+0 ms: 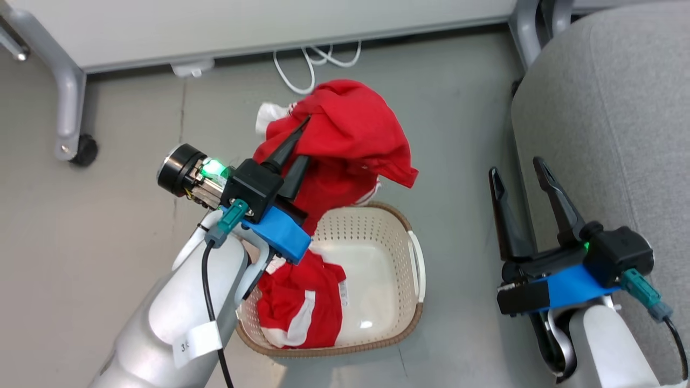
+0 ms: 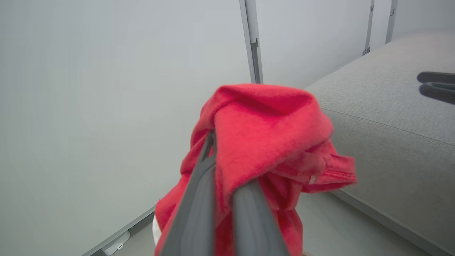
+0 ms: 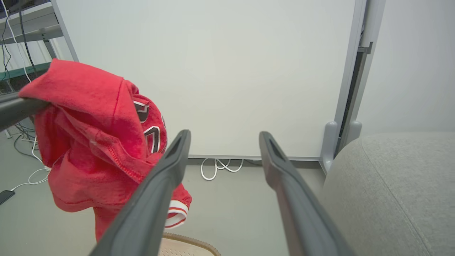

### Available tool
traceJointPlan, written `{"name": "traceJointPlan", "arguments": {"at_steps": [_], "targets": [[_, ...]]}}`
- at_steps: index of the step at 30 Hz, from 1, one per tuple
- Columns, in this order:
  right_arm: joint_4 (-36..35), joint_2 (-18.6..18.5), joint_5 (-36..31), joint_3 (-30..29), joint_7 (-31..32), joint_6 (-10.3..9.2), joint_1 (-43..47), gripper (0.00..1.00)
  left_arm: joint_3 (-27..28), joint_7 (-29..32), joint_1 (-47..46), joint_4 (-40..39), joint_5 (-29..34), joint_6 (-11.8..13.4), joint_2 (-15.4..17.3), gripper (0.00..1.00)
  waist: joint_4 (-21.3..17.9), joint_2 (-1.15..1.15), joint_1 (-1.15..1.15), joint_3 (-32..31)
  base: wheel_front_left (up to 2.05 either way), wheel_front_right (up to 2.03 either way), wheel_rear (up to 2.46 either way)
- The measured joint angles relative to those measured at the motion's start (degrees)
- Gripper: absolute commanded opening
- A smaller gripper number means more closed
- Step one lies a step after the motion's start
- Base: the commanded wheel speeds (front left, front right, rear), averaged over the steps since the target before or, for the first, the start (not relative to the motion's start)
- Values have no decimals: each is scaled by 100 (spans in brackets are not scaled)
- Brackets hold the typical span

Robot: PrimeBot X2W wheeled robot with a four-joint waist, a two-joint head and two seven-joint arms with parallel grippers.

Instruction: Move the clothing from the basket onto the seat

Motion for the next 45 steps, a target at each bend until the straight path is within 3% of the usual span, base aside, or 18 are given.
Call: {"name": "traceJointPlan", "arguments": {"at_steps": [12, 23, 34, 45], "targets": [[60, 0, 77, -103, 0, 0, 576, 100, 126, 0, 290, -292, 137, -67, -78, 0, 165, 0, 0, -838, 0, 0, 0], [-34, 0, 147, 11, 0, 0, 612, 100, 79, 0, 353, -431, 145, -96, -60, 0, 222, 0, 1, -975, 0, 0, 0], [-33, -158, 14, 1143, -1, 0, -68, 100, -18, 0, 246, -500, 129, -97, -87, 0, 276, 0, 1, -828, 0, 0, 0], [688, -283, 172, 2001, -1, 0, -1011, 100, -189, 0, 37, -662, 127, -97, -234, 0, 530, 0, 2, -632, 0, 0, 0]]}}
